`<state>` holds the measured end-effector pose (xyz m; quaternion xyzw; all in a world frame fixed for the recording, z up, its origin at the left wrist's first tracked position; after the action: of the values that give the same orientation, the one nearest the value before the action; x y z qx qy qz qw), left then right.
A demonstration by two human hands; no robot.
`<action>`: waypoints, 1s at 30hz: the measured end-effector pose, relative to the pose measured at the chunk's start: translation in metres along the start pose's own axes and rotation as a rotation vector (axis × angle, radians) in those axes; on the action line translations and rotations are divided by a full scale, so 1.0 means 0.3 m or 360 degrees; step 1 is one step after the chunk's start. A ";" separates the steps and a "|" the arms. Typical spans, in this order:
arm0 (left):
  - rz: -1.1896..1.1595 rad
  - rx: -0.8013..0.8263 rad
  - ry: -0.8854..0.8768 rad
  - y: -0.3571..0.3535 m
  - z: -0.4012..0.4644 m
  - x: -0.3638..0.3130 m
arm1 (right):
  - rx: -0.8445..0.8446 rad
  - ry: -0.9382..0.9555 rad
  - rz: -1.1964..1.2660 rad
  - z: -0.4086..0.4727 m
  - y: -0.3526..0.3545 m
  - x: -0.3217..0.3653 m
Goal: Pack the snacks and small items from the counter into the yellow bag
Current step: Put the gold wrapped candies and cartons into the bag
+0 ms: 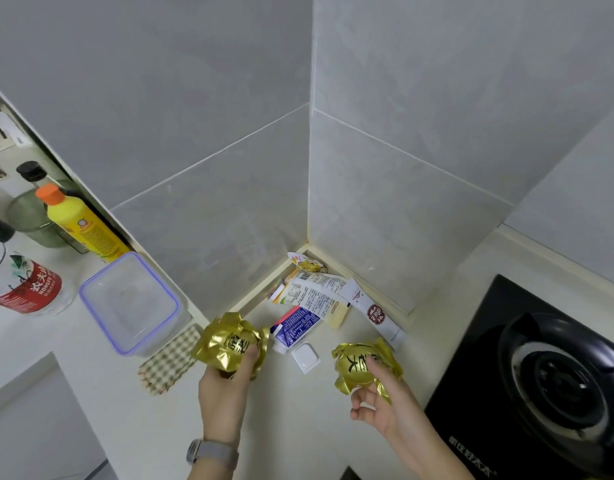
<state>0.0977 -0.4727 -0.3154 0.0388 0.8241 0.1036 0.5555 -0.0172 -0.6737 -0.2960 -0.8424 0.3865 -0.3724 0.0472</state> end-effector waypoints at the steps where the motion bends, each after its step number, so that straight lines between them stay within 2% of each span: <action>1: -0.0066 0.0034 0.0025 0.000 -0.031 -0.006 | 0.0004 0.0007 -0.0003 -0.007 0.002 0.004; 7: -0.0299 0.0272 0.0147 -0.029 -0.173 -0.025 | 0.0017 0.0079 0.0057 -0.063 0.021 0.023; 14: -0.0363 0.0530 0.0052 -0.075 -0.264 -0.090 | 0.0046 0.0225 0.0115 -0.181 0.051 0.031; 21: -0.0401 0.0727 0.0062 -0.097 -0.353 -0.097 | -0.0117 0.0348 0.0272 -0.319 0.083 0.005; 30: -0.0316 0.1067 0.0114 -0.135 -0.504 -0.028 | -0.0392 0.0447 0.0535 -0.503 0.194 -0.137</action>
<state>-0.0368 -0.5332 -0.2618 0.1351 0.8310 -0.2259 0.4900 -0.1707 -0.6547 -0.2333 -0.7057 0.5665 -0.4228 -0.0488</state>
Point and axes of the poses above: each hand's wrist, its own z-axis towards the middle knuckle, its own y-axis out of the back of the hand, x = y × z, the point moved 3 cm from there along z, towards the middle knuckle, and after that the axes turned 3 degrees about -y, right-handed, at the moved point
